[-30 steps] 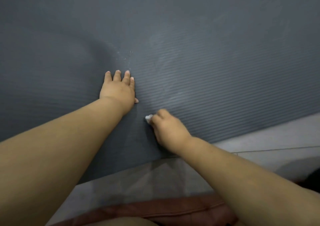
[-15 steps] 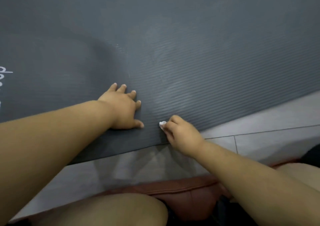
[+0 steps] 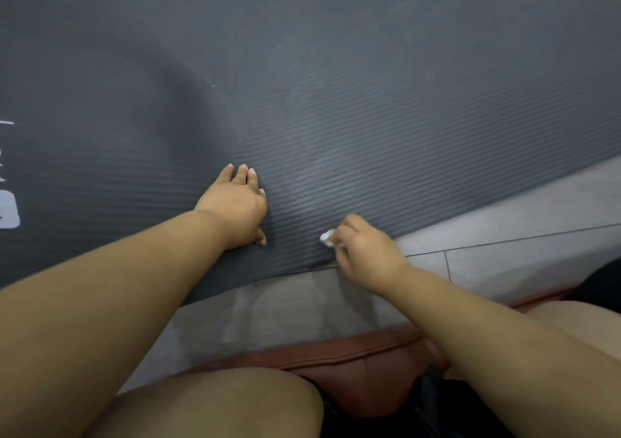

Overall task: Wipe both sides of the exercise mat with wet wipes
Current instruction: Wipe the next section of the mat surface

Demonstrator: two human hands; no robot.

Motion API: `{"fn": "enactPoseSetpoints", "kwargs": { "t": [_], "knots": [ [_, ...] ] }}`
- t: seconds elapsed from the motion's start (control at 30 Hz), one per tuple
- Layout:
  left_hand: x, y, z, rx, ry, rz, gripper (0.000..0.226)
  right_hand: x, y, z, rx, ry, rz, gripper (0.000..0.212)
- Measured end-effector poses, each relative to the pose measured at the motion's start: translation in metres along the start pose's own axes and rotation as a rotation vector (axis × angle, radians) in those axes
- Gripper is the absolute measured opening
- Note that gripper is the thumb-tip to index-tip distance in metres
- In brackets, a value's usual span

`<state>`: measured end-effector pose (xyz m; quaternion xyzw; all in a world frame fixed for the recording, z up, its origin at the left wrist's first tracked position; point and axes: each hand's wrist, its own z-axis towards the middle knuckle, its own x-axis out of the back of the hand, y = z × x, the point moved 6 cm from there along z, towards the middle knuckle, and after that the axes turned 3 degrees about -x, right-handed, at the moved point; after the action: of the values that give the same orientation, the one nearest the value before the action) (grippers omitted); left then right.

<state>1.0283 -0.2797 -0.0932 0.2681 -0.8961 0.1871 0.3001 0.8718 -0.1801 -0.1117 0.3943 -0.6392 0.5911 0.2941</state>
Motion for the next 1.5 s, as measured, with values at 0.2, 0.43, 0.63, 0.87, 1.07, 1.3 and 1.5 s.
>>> {"fn": "enactPoseSetpoints", "kwargs": {
  "t": [0.2, 0.43, 0.63, 0.87, 1.07, 1.3, 1.5],
  "knots": [
    [0.002, 0.0, 0.0, -0.013, 0.04, -0.031, 0.088, 0.031, 0.036, 0.0, -0.25, 0.025, -0.107, 0.028],
    [0.018, -0.007, -0.011, -0.054, 0.043, -0.159, 0.074, 0.01, 0.005, 0.001, 0.074, -0.271, -0.319, 0.07],
    [0.048, -0.017, -0.033, -0.057, 0.071, -0.299, 0.061, 0.036, 0.02, 0.002, 0.355, -0.041, -0.471, 0.038],
    [0.087, 0.011, -0.031, -0.056, 0.209, -0.523, 0.054, 0.107, 0.085, 0.004, 0.185, 0.068, -0.455, 0.039],
    [0.114, 0.061, -0.008, -0.153, 0.257, -0.638, 0.063, 0.17, 0.172, -0.009, -0.234, 0.07, -0.496, 0.031],
    [0.095, 0.116, 0.054, -0.127, 0.15, -0.345, 0.073, 0.169, 0.215, -0.03, -0.491, -0.009, -0.387, 0.035],
    [0.078, 0.12, 0.069, -0.104, 0.171, -0.266, 0.071, 0.155, 0.237, -0.03, -0.604, 0.134, -0.131, 0.025]
  ]
}}
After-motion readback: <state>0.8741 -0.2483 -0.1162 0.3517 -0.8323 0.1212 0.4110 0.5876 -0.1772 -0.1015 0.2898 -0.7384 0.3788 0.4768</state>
